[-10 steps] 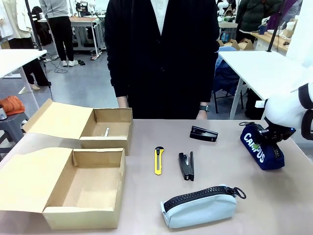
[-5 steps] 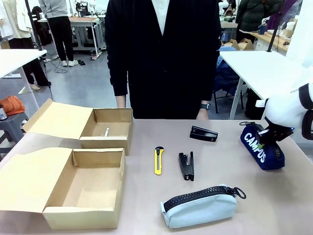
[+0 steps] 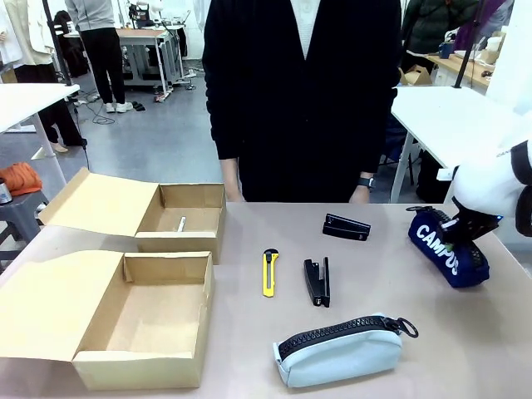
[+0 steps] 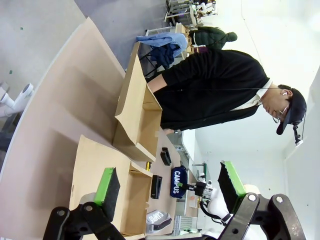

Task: Place items inside the box.
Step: Pick up a Pencil pouch or Stapler and place it inside the Mailer Box closest to the robot.

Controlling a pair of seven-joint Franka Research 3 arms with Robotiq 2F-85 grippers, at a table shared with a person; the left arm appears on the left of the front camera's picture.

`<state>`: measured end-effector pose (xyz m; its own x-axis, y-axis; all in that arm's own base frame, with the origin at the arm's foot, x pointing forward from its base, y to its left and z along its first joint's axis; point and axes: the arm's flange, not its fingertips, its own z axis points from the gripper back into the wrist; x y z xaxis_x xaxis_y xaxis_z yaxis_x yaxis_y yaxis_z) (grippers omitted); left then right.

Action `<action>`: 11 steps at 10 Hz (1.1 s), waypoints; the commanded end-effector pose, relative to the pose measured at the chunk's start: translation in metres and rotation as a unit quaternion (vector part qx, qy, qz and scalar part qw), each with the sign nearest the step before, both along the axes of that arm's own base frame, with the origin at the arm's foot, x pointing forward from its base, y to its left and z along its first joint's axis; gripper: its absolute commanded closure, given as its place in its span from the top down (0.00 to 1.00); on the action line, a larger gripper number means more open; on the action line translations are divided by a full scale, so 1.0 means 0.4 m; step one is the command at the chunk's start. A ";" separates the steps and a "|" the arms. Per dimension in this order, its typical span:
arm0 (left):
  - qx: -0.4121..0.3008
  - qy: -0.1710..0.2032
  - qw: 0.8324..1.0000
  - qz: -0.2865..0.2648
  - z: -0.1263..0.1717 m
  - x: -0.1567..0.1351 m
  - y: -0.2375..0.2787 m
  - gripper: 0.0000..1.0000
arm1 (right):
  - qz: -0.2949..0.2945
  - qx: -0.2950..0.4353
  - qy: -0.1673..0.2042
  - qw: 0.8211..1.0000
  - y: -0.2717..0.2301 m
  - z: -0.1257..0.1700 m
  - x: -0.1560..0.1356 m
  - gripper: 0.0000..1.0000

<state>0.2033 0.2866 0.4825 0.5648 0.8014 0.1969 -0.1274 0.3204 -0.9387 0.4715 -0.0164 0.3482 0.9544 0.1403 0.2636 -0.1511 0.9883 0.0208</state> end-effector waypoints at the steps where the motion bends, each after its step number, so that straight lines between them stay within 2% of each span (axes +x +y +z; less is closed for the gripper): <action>1: 0.002 -0.013 1.000 -0.002 0.004 0.001 -0.001 1.00 | 0.013 0.013 0.005 1.000 -0.055 0.123 -0.087 0.00; 2: 0.002 -0.013 1.000 -0.002 0.004 0.001 -0.001 1.00 | 0.013 0.032 0.034 0.999 -0.095 0.207 -0.155 0.00; 3: 0.002 -0.013 1.000 -0.002 0.004 0.001 -0.001 1.00 | 0.063 0.038 0.063 0.995 -0.127 0.302 -0.270 0.00; 4: 0.002 -0.013 1.000 -0.002 0.004 0.001 -0.001 1.00 | 0.136 0.044 0.061 0.988 -0.139 0.366 -0.374 0.00; 5: 0.002 -0.013 1.000 -0.002 0.004 0.001 -0.001 1.00 | 0.272 0.073 0.050 0.958 -0.136 0.407 -0.467 0.00; 6: 0.002 -0.013 1.000 -0.002 0.004 0.001 -0.001 1.00 | 0.296 0.109 0.025 0.949 -0.146 0.429 -0.516 0.00; 7: 0.002 -0.013 1.000 -0.002 0.004 0.001 -0.001 1.00 | 0.256 0.145 -0.007 0.956 -0.186 0.436 -0.526 0.00; 8: 0.002 -0.013 1.000 -0.002 0.004 0.001 -0.001 1.00 | 0.234 0.082 0.038 0.968 -0.131 0.405 -0.475 0.00; 9: 0.002 -0.013 1.000 -0.002 0.004 0.001 -0.001 1.00 | 0.234 0.082 0.038 0.968 -0.131 0.405 -0.475 0.00; 10: 0.002 -0.013 1.000 -0.002 0.004 0.001 -0.001 1.00 | 0.267 0.107 0.009 0.958 -0.160 0.448 -0.557 0.07; 11: 0.002 -0.013 1.000 -0.002 0.004 0.001 -0.001 1.00 | 0.281 0.055 0.028 0.958 -0.118 0.425 -0.534 0.07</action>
<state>0.2035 0.2869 0.4830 0.5665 0.8002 0.1969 -0.1270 0.3209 -0.9386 0.2589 -0.0746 0.5187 0.7731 0.5658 0.2866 -0.6266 0.7512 0.2073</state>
